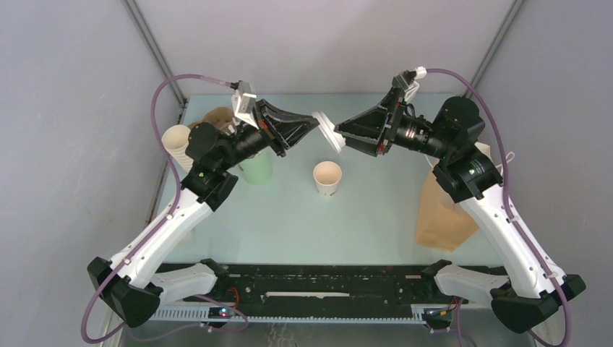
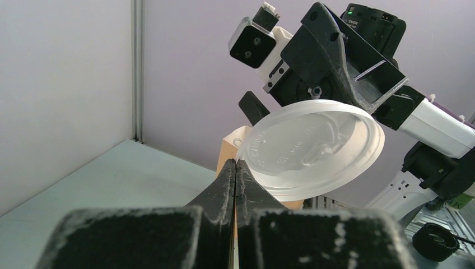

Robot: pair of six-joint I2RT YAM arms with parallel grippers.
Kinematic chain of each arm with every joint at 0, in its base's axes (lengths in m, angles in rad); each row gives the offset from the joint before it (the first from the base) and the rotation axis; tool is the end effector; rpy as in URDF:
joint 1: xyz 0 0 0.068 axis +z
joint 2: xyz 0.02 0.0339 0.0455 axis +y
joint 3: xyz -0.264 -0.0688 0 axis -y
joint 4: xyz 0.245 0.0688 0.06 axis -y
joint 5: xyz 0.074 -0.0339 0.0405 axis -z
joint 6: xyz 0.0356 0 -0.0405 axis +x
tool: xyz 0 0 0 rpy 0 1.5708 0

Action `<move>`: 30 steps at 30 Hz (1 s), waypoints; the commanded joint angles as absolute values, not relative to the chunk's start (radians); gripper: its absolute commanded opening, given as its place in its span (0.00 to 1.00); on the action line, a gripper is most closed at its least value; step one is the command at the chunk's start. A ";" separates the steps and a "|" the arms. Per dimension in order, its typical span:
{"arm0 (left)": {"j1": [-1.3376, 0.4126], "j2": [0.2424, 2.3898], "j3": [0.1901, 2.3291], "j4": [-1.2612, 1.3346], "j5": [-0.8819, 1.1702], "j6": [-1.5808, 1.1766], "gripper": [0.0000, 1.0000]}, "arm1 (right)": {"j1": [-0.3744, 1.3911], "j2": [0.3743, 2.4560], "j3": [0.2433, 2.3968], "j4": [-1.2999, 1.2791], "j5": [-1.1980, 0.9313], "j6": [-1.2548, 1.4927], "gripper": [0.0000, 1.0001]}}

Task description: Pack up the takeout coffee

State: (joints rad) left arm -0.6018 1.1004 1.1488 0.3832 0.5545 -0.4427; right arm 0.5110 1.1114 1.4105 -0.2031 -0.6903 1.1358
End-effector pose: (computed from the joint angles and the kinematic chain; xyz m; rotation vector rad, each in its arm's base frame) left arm 0.1846 -0.1495 0.4642 0.6210 1.1429 -1.2191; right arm 0.1811 0.1275 0.4894 -0.1161 1.7966 1.7608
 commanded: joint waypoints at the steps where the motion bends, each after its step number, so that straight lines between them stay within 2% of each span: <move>1: -0.603 1.092 1.212 0.401 0.569 -0.420 0.00 | 0.514 1.118 1.414 -0.155 -0.707 1.156 0.89; 9: -0.602 1.105 1.229 0.400 0.576 -0.419 0.00 | 0.506 1.131 1.414 -0.148 -0.730 1.164 0.92; 17: -0.603 1.118 1.246 0.389 0.571 -0.417 0.00 | 0.494 1.140 1.412 -0.129 -0.753 1.175 0.82; 22: -0.603 1.112 1.246 0.351 0.513 -0.415 0.00 | 0.481 1.134 1.403 -0.120 -0.753 1.181 0.81; 25: -0.603 1.109 1.243 0.335 0.492 -0.422 0.07 | 0.478 1.134 1.399 -0.117 -0.755 1.185 0.80; 29: -0.602 1.102 1.243 0.296 0.451 -0.426 0.38 | 0.476 1.137 1.398 -0.116 -0.756 1.187 0.80; 30: -0.602 1.097 1.241 0.280 0.436 -0.423 0.42 | 0.474 1.136 1.396 -0.114 -0.756 1.188 0.80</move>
